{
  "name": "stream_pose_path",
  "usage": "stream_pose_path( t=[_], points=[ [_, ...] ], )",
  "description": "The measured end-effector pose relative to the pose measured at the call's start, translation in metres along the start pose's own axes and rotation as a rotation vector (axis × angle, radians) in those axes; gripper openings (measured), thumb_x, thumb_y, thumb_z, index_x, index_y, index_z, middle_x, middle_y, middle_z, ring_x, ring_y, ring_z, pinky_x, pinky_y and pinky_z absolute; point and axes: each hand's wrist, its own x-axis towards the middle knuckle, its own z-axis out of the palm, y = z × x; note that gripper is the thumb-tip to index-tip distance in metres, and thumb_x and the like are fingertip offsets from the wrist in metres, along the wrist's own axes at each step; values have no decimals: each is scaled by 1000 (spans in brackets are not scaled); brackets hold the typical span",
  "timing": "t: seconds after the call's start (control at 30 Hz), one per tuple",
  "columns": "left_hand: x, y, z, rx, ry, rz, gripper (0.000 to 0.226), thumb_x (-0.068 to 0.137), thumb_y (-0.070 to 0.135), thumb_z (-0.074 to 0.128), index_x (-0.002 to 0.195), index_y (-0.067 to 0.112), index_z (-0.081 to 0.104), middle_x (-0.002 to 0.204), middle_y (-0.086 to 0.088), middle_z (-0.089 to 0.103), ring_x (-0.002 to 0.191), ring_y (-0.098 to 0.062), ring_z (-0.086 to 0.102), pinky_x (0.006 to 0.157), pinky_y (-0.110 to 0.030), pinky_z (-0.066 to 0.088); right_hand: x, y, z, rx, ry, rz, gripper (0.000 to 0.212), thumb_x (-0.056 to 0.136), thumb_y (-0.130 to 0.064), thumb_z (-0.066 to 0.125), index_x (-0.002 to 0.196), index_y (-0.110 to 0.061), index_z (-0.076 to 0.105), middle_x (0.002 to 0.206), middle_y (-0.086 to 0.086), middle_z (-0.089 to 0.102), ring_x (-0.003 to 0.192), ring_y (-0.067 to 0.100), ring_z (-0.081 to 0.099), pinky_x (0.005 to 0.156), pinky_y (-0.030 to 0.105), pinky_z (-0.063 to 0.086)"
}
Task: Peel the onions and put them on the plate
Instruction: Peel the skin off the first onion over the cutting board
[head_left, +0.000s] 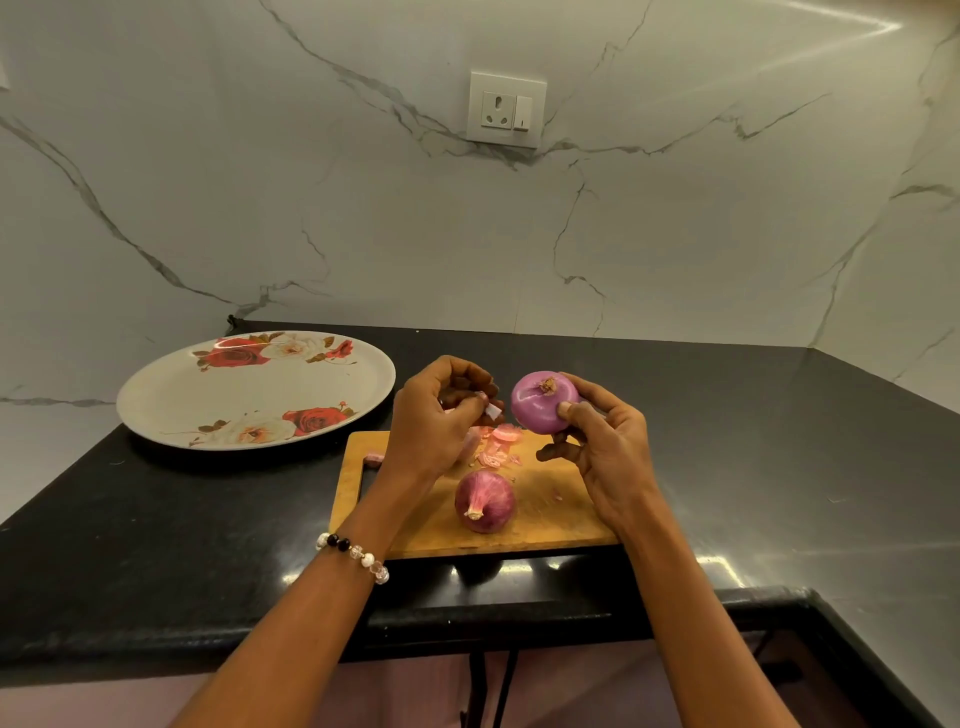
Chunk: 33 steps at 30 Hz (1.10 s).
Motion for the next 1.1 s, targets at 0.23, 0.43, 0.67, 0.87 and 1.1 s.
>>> stream_pose_path(
  t=[0.23,0.43,0.67,0.87,1.1],
  points=[
    [-5,-10,7,286,-25,372,21,92,10,56,110,2,65,98,-8,70,87,-8,64,79,0,43,-1,2,-1,-106,-36,-5,32,93,1,60,122,-10,65,93,2,73,84,27,72,52,31,57],
    [-3,-10,5,409,-135,540,27,85,16,61,108,3,69,101,-13,71,91,-24,68,83,-20,50,-6,2,1,-277,-115,-132,37,90,4,63,123,-11,62,103,10,71,74,21,71,51,25,55],
    [-3,-8,3,408,-153,549,24,82,14,64,100,0,71,92,-12,73,84,-23,70,85,-12,44,-3,8,0,-338,-124,-189,39,88,0,68,125,-13,61,110,11,70,85,28,72,54,25,57],
    [-4,-11,3,511,-183,564,22,79,6,70,100,-1,70,91,-13,72,81,-24,71,78,-22,50,-3,11,1,-398,-134,-216,39,88,-3,70,121,-20,60,111,10,69,82,25,73,56,27,59],
    [-5,-12,3,585,-170,611,19,76,3,74,93,-3,68,84,-15,70,71,-24,69,65,-28,58,-1,16,0,-505,-150,-286,46,85,-7,75,126,-21,58,114,6,69,95,25,72,69,41,63]
  ],
)
